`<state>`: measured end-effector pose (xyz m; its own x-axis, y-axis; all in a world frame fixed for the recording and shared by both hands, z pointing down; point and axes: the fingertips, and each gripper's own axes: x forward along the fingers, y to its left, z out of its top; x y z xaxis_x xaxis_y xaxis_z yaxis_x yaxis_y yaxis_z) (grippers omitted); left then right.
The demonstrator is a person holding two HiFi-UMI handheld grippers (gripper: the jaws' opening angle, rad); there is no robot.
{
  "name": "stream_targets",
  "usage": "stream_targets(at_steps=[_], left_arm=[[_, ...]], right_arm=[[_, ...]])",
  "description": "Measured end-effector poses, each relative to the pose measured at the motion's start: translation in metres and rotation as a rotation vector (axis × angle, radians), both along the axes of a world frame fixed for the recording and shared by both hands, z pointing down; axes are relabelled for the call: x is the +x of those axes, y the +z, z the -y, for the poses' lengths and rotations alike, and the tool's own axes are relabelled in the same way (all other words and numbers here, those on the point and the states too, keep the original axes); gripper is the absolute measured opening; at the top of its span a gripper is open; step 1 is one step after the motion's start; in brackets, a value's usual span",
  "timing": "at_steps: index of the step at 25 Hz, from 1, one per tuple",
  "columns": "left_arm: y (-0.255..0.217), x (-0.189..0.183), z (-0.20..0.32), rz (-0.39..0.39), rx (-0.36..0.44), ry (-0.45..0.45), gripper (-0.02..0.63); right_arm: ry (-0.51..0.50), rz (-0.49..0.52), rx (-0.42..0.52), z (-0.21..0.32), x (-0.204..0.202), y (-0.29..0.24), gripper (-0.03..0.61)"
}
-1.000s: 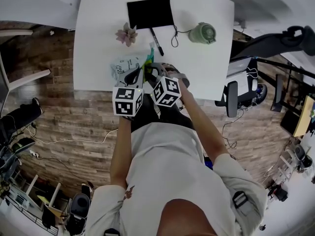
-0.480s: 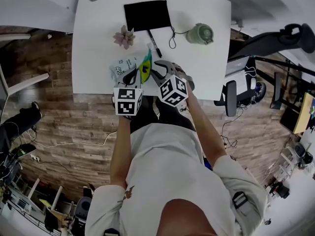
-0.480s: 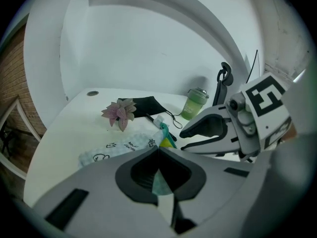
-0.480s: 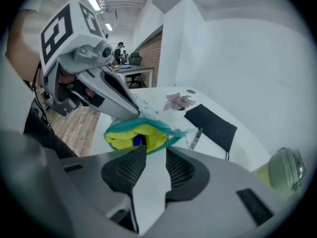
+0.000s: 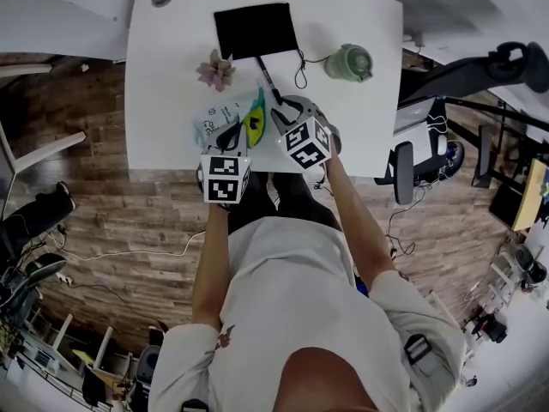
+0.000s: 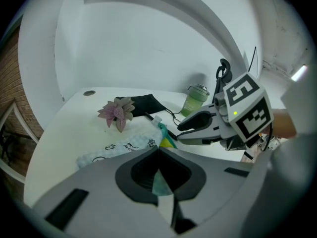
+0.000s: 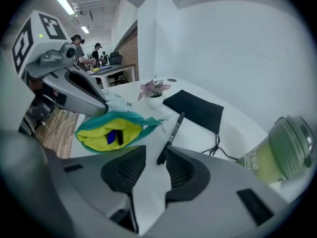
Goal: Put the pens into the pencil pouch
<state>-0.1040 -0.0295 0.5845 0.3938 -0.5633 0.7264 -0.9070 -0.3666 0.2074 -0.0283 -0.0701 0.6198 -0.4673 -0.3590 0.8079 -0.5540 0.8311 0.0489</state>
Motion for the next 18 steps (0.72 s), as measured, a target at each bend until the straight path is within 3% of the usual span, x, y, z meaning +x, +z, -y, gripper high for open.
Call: stream_targets(at_steps=[13,18], left_arm=[[0.004,0.001,0.004,-0.01,-0.013,0.018,-0.003],[0.004,0.001,0.004,-0.011,-0.011,0.018,-0.003]], right_arm=[[0.13,0.026,-0.126,0.013,0.005,0.031,0.114],[0.151,0.042,-0.133,0.018,0.009,0.033,0.061]])
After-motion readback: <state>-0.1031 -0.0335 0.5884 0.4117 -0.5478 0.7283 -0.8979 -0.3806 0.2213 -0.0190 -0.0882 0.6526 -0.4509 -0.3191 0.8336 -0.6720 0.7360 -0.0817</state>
